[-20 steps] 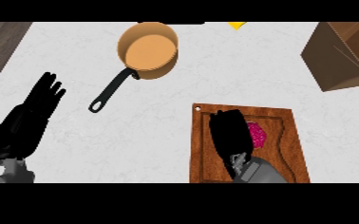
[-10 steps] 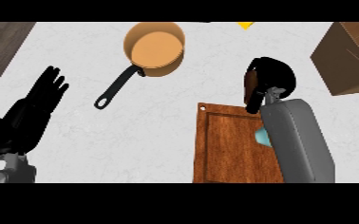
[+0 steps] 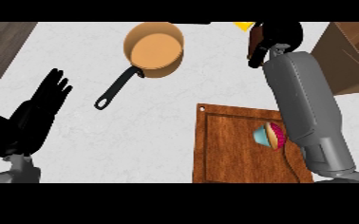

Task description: Pick the sweet potato from the cutting board and place it in the cardboard box

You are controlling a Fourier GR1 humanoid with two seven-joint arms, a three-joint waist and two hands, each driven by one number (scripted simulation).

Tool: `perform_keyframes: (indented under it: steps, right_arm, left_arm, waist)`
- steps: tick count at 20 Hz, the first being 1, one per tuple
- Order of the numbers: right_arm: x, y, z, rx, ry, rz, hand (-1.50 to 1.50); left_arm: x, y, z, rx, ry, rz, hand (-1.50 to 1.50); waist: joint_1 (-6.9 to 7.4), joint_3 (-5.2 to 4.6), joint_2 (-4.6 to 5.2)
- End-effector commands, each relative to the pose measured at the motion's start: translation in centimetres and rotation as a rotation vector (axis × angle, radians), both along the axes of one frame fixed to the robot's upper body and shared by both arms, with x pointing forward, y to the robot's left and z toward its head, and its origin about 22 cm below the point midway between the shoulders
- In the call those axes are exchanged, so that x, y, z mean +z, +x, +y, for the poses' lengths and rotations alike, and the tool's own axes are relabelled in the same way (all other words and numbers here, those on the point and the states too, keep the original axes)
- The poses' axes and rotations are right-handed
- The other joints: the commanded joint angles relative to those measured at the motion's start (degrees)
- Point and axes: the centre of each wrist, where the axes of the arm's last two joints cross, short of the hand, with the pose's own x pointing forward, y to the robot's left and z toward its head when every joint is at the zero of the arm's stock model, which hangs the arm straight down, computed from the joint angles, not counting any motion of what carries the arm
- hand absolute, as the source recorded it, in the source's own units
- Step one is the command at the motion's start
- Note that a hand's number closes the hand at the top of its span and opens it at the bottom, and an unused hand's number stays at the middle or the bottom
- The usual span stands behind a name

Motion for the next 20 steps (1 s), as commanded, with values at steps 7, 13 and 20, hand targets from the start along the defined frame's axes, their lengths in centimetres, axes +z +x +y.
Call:
perform_keyframes:
  steps: [7, 13, 20]
  right_arm:
    - [10.5, 0.1, 2.7, -0.137, -0.083, -0.373, 1.50]
    - [11.8, 0.8, -1.0, -0.297, -0.130, -0.426, 1.50]
    - [14.4, 0.5, -5.8, -0.349, -0.146, -0.435, 1.50]
  left_arm:
    - [-1.8, -1.0, 0.3, 0.014, -0.005, 0.006, 0.00]
    - [-0.9, -0.6, 0.5, 0.034, 0.012, -0.003, 0.00]
    - [-0.7, -0.1, 1.6, 0.037, -0.015, 0.016, 0.00]
  waist:
    - [-1.23, -0.09, -0.57]
    - [-1.35, -0.05, -0.46]
    - [-1.76, -0.06, -0.57]
